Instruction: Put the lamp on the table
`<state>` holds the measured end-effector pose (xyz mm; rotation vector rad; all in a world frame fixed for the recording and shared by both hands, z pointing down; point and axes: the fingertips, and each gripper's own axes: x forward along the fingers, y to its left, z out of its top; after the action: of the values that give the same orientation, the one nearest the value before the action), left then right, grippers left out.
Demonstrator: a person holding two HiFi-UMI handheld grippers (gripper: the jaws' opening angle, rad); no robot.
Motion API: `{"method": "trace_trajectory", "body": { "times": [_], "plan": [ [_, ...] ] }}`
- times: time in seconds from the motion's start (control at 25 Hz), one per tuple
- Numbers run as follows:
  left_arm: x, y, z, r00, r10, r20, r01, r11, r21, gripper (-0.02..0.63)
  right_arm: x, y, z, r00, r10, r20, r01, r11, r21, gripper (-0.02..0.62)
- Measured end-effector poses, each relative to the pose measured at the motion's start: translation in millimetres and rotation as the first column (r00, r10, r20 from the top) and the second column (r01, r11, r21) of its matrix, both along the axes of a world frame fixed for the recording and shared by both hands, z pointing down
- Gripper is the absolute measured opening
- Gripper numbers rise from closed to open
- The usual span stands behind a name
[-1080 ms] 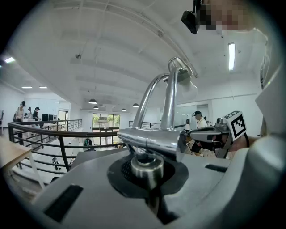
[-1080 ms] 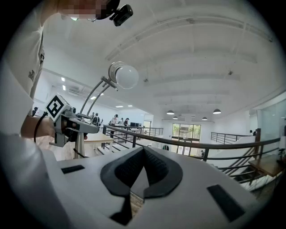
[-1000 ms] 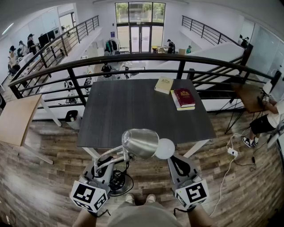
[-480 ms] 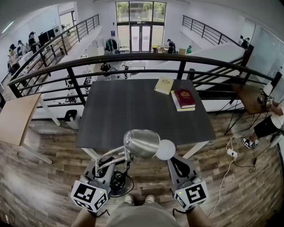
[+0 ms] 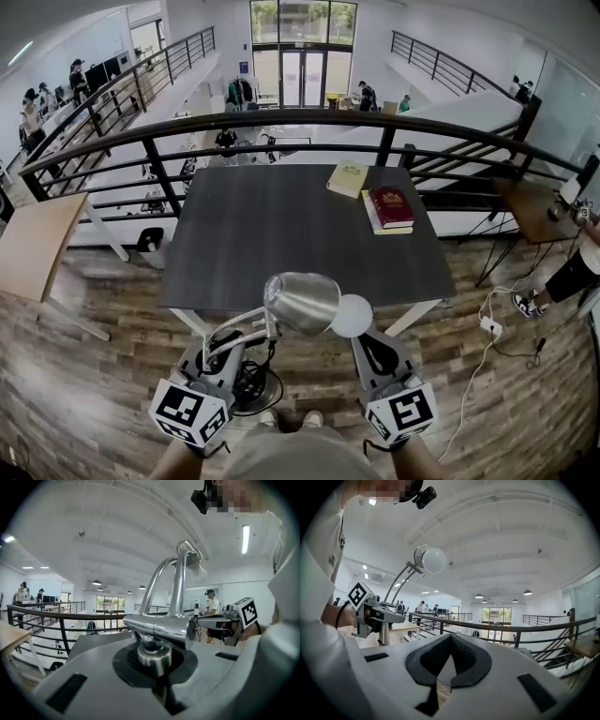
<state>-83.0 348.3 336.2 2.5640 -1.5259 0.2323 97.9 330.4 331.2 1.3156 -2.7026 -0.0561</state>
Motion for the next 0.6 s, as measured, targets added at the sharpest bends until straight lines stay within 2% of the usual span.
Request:
{"method": "trace_trajectory", "body": {
  "times": [0.6],
  "plan": [
    [49,-14,3,0.999,-0.037,-0.026,0.038,0.999,0.016,0.003,55,-9,12,0.999,-0.034,0.011,0.034,0.999,0.013,-0.002]
  ]
}}
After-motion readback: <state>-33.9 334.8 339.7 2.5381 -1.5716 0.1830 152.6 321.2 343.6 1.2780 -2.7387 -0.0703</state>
